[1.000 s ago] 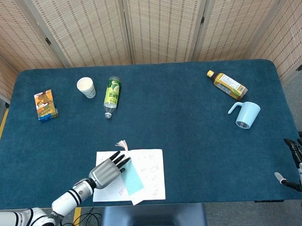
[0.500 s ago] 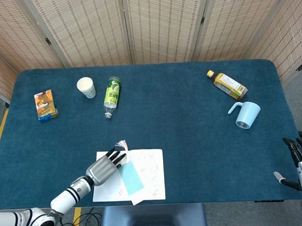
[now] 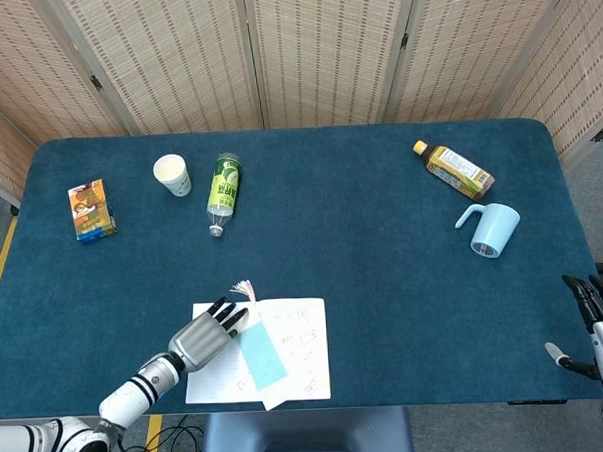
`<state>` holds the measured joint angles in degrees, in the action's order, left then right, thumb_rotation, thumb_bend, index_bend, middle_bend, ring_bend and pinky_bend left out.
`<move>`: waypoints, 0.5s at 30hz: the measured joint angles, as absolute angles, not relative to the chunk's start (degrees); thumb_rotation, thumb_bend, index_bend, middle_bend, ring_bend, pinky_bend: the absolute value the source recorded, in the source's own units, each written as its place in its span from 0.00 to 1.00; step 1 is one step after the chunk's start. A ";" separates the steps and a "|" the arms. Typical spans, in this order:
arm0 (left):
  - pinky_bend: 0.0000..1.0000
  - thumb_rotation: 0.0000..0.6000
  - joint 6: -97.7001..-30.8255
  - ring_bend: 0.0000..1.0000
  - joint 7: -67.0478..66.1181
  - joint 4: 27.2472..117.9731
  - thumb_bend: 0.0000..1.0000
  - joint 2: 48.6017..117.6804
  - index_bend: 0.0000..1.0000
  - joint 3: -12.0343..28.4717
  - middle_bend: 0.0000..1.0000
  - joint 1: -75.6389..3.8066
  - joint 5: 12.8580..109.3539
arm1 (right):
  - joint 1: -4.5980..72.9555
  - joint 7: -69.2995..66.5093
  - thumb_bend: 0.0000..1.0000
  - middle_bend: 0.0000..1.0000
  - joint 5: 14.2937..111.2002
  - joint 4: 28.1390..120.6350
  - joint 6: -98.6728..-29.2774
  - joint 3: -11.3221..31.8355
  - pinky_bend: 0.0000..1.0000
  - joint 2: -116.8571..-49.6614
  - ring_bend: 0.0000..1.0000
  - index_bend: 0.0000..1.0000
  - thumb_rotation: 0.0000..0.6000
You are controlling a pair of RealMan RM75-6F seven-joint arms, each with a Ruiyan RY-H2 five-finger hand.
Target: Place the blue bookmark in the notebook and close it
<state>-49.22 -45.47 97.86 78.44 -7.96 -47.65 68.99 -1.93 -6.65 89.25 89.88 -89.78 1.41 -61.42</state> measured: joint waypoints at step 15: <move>0.09 1.00 -48.01 0.00 -46.82 96.89 0.53 81.74 0.28 -5.40 0.00 -49.29 66.94 | -2.28 -6.77 0.11 0.13 89.10 89.87 -90.16 1.34 0.12 -61.25 0.04 0.04 1.00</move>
